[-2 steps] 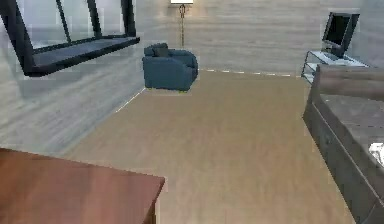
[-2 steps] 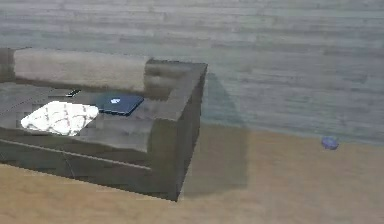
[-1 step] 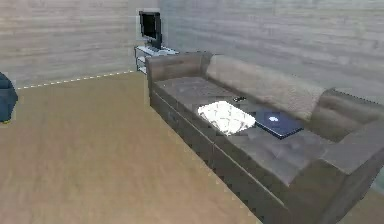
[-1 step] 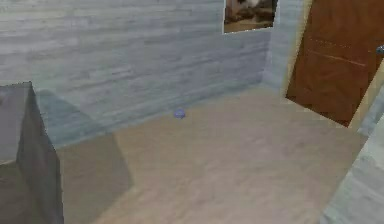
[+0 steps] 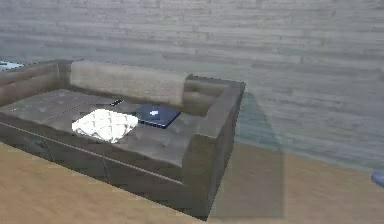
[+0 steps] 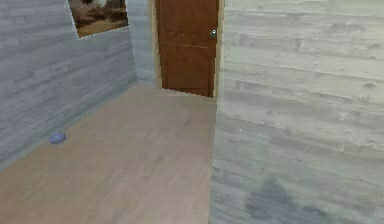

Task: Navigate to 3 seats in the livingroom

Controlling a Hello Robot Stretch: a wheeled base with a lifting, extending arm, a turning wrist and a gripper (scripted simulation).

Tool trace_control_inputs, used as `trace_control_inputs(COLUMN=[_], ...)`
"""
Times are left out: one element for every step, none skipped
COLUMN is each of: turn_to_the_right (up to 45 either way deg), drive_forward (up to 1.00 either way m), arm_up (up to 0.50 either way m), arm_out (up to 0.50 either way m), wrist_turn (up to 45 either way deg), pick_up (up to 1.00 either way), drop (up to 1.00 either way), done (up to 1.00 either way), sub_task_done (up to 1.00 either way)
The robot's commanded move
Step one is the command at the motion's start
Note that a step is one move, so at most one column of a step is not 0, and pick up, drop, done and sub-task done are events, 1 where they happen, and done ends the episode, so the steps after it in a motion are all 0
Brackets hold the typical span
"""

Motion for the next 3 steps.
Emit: trace_control_inputs(turn_to_the_right=[0.0,-45.0,-30.0], drive_forward=[0.30,0.00,0.00], arm_up=[0.00,0.00,0.00], arm_out=[0.00,0.00,0.00], wrist_turn=[0.0,0.0,0.0], pick_up=[0.00,0.00,0.00], drop=[0.00,0.00,0.00], done=[0.00,0.00,0.00], sub_task_done=[0.00,0.00,0.00])
